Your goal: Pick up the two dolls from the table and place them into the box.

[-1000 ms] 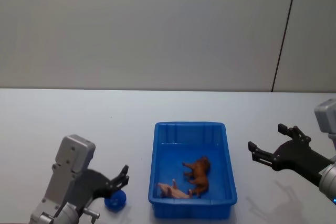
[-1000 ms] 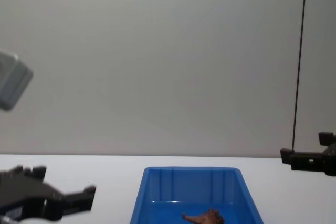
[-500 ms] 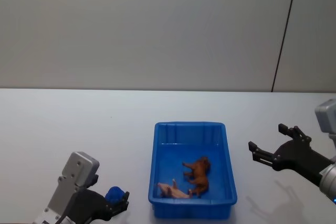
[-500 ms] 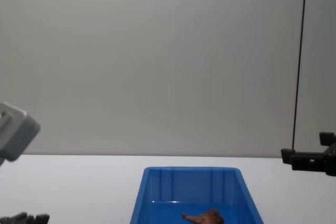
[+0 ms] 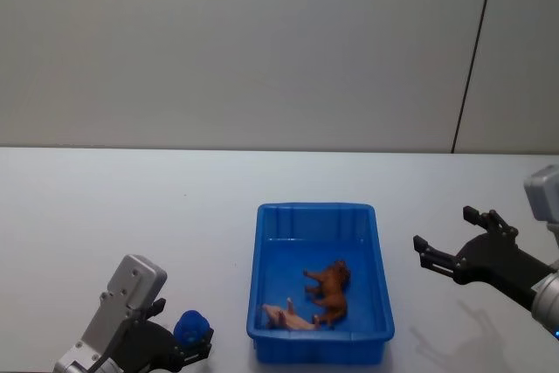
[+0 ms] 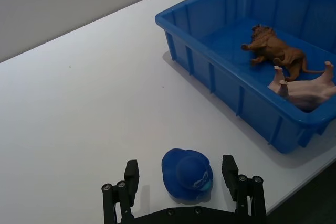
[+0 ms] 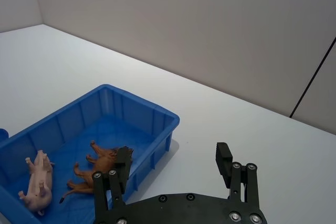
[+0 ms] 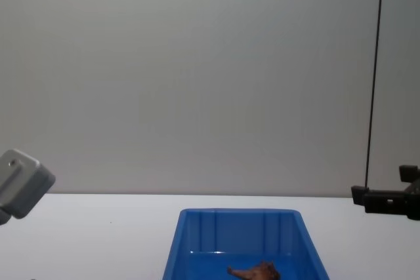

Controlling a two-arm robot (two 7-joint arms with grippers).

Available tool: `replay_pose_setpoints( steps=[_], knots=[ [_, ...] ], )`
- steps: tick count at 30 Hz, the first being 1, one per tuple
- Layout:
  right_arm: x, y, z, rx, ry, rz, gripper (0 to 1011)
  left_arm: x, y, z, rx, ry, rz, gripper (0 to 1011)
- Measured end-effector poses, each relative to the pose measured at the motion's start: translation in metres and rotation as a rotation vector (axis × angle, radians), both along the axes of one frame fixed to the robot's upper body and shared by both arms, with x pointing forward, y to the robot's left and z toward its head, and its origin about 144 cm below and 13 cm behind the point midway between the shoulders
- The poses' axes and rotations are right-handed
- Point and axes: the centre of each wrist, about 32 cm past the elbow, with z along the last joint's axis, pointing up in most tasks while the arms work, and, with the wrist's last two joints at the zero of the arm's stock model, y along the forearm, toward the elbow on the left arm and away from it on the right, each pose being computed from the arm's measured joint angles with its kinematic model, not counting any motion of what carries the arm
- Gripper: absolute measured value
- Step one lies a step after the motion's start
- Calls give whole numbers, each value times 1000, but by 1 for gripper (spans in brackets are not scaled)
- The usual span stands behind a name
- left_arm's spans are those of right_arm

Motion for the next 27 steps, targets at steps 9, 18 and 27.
replay_pose_setpoints(
  steps=[9,18,27],
  knots=[
    [0,0,0,0,0,0,1001,6,5,-2,1,7,-11,1001],
    [0,0,0,0,0,0,1001,10,8,-5,-8,22,-27,988],
    [0,0,0,0,0,0,1001,14,11,-7,-22,31,-49,774]
  ],
)
